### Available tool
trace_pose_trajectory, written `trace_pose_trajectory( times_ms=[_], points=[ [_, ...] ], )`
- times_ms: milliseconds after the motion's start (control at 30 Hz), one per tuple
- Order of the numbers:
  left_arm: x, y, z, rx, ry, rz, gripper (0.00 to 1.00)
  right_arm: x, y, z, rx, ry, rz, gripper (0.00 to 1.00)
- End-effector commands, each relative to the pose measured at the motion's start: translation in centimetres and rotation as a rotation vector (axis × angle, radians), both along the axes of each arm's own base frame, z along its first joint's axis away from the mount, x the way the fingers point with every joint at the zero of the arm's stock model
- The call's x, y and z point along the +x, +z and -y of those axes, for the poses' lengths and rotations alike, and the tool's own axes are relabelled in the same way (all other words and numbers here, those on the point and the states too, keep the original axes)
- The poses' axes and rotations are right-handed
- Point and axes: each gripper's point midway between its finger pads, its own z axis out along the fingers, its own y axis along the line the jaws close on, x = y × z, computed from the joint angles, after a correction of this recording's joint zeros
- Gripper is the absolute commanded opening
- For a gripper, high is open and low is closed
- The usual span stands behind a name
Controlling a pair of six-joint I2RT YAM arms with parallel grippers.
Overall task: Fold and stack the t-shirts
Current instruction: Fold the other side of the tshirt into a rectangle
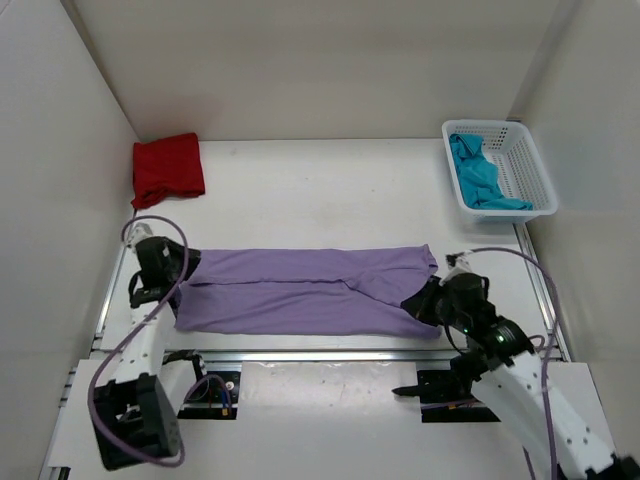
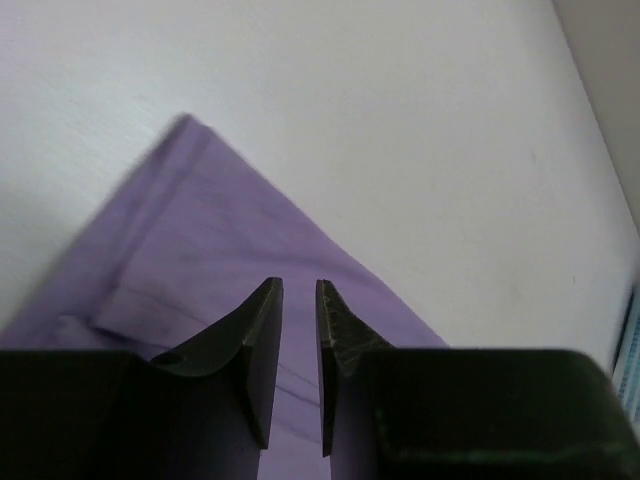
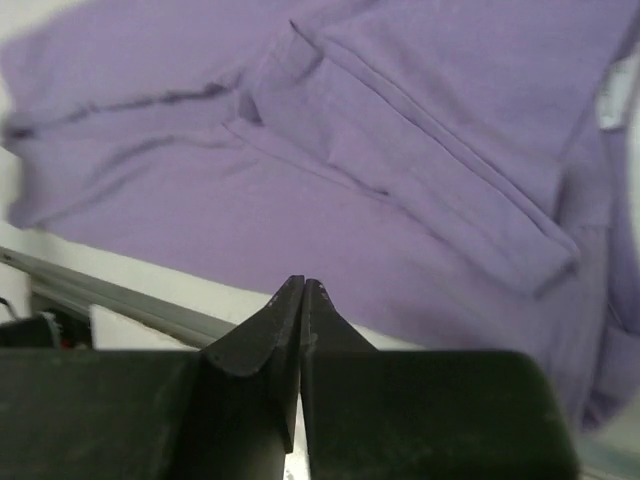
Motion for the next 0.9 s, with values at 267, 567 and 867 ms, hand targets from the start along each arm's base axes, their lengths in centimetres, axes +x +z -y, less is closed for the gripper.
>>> trace_pose_trajectory(
  times_ms=[267,567,867],
  points=[
    [1.3,-2.6,8.0,-0.037,-0.238,0.036,0.28,11.5,-1.0,-4.9,-0.193,0.238,0.126,0.27],
    [-0.3,-6.0,6.1,-0.148,-0.138,0.013,0.25,13.7,-3.1,-7.8,-0.194,0.354,0.132,0.45],
    [-1.0,-4.8,7.0,-0.065,-0.197,0.059,0.26,13.4,-5.8,-7.0,-0.271,0.339,0.084,0.2]
  ],
)
